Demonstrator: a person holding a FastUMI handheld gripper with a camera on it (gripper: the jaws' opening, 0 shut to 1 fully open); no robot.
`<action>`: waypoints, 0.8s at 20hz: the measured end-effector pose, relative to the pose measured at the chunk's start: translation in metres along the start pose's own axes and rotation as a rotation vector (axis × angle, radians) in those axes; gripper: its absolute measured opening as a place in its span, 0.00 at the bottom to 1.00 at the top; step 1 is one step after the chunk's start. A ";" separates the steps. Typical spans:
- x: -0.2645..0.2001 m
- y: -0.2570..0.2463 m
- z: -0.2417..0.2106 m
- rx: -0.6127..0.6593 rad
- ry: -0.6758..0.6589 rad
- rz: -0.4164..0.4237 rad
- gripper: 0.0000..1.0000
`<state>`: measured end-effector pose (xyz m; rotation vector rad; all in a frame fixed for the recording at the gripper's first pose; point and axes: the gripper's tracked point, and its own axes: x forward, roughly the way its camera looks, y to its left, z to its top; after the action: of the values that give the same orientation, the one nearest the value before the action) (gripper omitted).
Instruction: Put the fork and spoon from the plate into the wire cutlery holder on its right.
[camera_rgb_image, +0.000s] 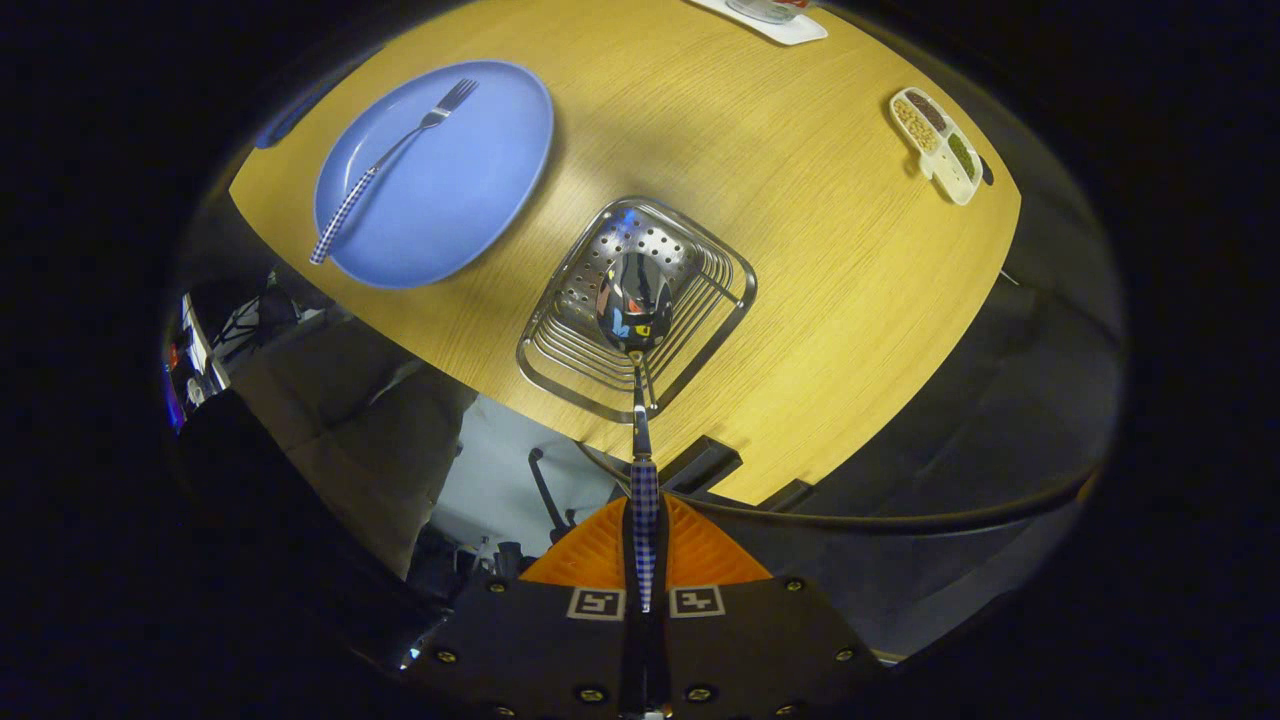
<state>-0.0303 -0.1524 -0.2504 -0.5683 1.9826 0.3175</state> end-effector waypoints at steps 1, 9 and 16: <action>0.000 0.000 0.004 -0.006 0.018 0.003 0.02; 0.003 -0.001 0.028 -0.005 0.037 0.033 0.11; 0.002 -0.006 0.023 -0.001 0.041 0.049 0.32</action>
<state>-0.0099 -0.1476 -0.2624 -0.5312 2.0388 0.3399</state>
